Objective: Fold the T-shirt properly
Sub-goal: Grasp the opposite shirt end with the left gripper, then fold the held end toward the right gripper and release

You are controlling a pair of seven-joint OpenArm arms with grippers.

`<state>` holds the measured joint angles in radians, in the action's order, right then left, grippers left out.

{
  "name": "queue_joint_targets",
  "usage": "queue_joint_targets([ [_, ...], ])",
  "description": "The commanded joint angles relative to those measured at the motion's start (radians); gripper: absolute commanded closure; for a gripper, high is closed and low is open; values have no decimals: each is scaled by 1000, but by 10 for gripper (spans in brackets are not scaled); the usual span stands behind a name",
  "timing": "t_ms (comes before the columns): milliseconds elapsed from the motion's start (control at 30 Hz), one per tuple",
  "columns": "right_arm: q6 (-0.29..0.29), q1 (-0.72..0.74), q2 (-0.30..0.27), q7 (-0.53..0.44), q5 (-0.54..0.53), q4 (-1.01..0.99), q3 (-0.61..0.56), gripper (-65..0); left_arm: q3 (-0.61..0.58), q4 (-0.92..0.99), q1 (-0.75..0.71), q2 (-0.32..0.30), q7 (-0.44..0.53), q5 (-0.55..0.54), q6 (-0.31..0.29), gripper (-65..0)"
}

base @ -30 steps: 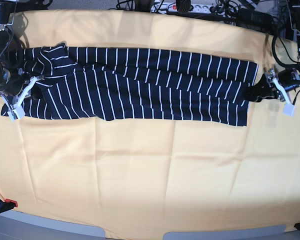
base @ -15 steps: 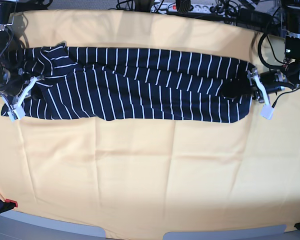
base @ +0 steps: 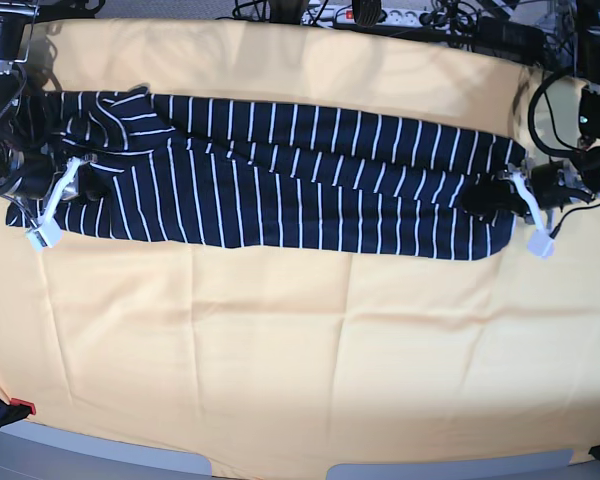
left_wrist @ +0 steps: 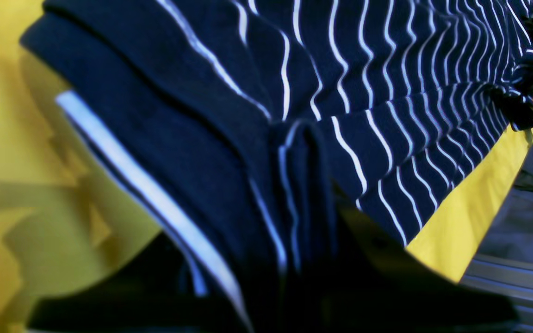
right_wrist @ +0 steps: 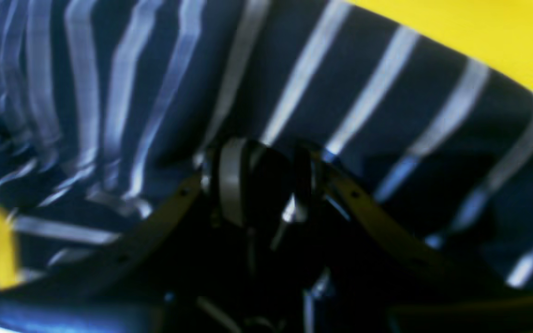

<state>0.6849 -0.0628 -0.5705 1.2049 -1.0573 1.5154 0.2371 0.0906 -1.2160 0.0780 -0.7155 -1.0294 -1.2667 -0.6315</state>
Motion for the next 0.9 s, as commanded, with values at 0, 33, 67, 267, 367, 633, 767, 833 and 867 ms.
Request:
queue_joint_targets([
  [0,13,26,-26,0,-47,13,6,-197,11,-10,18,-43,16,1,0,0],
  [33,13,28,-26,13,-69,14,6,-197,11,-10,20,-56,17,4,0,0],
  [67,13,29,-26,20,-83,14,6,-197,14,-10,19,-71,19,7,0,0],
  [267,13,24,-26,27,-92,14,6,-197,121,-10,19,-119,19,12,39,0],
  [367,13,24,-25,27,-92,14,6,-197,183,-10,19,-121,-3,-40,40,0],
  [633,13,24,-24,21,-92,14,6,-197,192,-18,19,-85,-151,-217,-53,0],
  [767,13,24,-22,19,-92,13,6,-197,192,-52,19,-21,-150,-217,-53,0],
  [833,13,24,-23,19,-92,14,6,-197,192,-85,19,15,-150,-217,-53,0],
  [867,13,24,-22,19,-92,14,6,-197,192,-106,19,34,-150,-217,-53,0],
])
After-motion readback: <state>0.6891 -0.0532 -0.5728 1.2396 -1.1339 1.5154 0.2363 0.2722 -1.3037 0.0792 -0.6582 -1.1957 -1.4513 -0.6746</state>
